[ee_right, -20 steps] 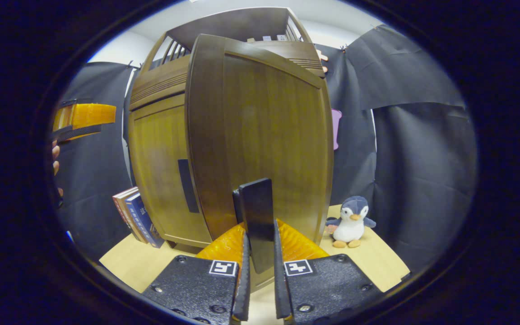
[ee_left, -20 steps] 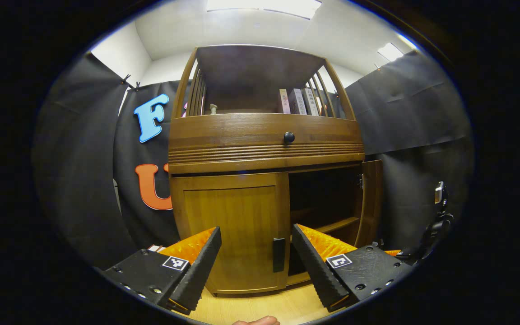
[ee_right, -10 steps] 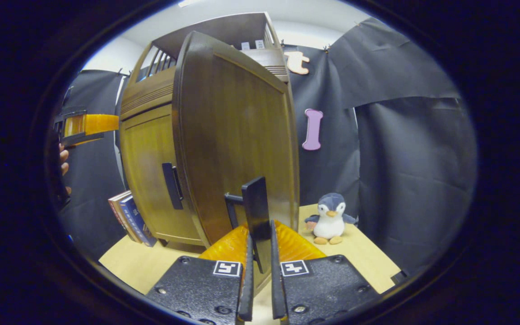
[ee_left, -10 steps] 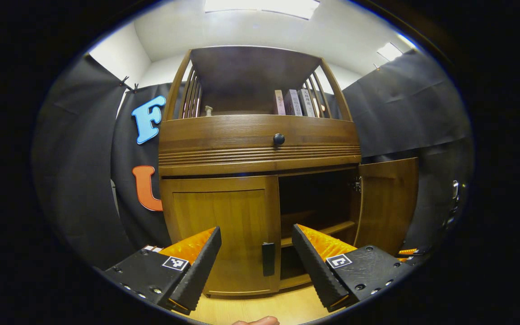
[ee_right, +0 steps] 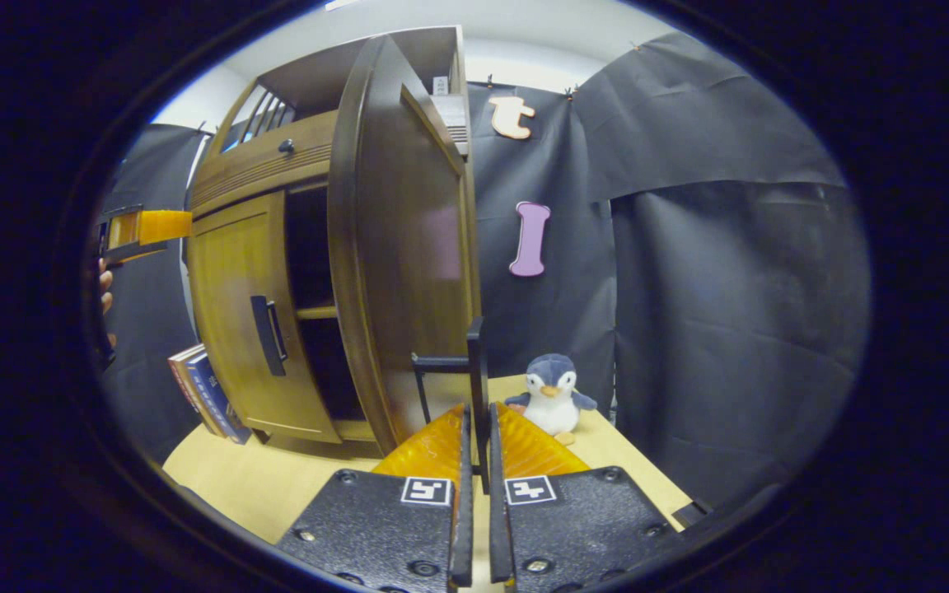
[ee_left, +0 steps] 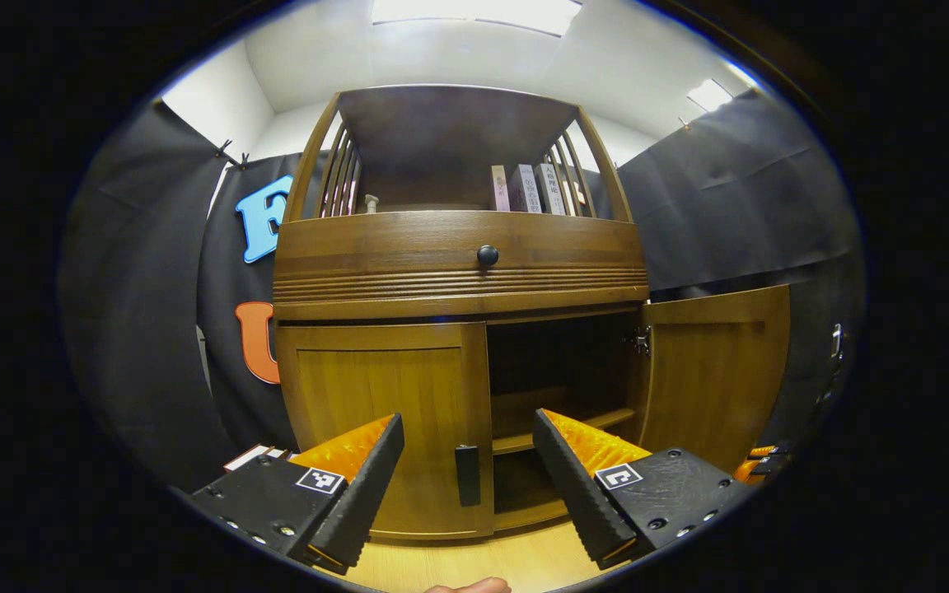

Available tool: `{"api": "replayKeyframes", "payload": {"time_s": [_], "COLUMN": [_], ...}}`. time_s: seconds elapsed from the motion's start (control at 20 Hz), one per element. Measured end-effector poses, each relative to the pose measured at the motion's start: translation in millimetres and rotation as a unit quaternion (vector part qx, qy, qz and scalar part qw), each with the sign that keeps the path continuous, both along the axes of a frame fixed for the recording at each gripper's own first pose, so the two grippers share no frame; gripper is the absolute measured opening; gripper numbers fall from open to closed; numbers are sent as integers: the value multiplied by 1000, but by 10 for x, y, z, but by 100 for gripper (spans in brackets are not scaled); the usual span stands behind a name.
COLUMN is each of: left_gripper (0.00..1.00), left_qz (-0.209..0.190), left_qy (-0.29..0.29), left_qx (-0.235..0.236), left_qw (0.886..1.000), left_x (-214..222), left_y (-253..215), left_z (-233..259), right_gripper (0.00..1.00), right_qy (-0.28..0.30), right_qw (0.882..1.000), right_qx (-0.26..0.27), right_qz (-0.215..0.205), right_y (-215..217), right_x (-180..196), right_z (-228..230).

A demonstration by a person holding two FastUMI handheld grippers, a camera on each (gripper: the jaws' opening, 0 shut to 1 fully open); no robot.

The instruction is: Open the right door of the double-door shoe cabinet with the right hand, and open the left door with the left hand.

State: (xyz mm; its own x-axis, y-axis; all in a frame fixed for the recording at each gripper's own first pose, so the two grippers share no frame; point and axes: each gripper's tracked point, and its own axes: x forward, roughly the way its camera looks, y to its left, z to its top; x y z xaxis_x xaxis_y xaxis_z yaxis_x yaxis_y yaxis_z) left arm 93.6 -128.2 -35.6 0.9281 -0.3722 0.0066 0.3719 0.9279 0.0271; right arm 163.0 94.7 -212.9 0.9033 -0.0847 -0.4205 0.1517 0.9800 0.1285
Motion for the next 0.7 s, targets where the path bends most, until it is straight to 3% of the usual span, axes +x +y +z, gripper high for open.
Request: {"api": "replayKeyframes", "payload": {"time_s": [0.1, 0.2, 0.25, 0.3, 0.4, 0.45, 0.5, 0.7], "left_gripper": [95, 95, 95, 95, 95, 95, 95, 95], "left_qz": [-3, -4, -5, -5, -7, -7, -7, -6], "left_qy": [4, 6, 6, 5, 5, 6, 7, 8], "left_qx": [-2, -1, 0, -1, 0, 0, 0, 1], "left_qw": [1000, 1000, 1000, 1000, 1000, 1000, 1000, 1000], "left_x": [-13, -37, -49, -55, -62, -59, -68, -80], "left_y": [-70, -116, -147, -176, -229, -244, -266, -321], "left_z": [-26, -52, -51, -59, -73, -79, -89, -96], "right_gripper": [2, 6, 0, 5, 5, 0, 5, 5], "right_qy": [3, 5, 6, 6, 6, 7, 9, 16], "right_qw": [1000, 1000, 1000, 1000, 1000, 1000, 1000, 998], "right_qx": [1, 2, 2, 0, -3, -2, -1, 9], "right_qz": [-7, -10, -10, -10, -15, -20, -26, -59], "right_y": [-36, -76, -83, -97, -150, -173, -207, -299], "right_x": [-17, -30, -34, -45, -51, -60, -72, -110], "right_z": [-2, 4, 1, 3, 2, 6, -1, -2]}}
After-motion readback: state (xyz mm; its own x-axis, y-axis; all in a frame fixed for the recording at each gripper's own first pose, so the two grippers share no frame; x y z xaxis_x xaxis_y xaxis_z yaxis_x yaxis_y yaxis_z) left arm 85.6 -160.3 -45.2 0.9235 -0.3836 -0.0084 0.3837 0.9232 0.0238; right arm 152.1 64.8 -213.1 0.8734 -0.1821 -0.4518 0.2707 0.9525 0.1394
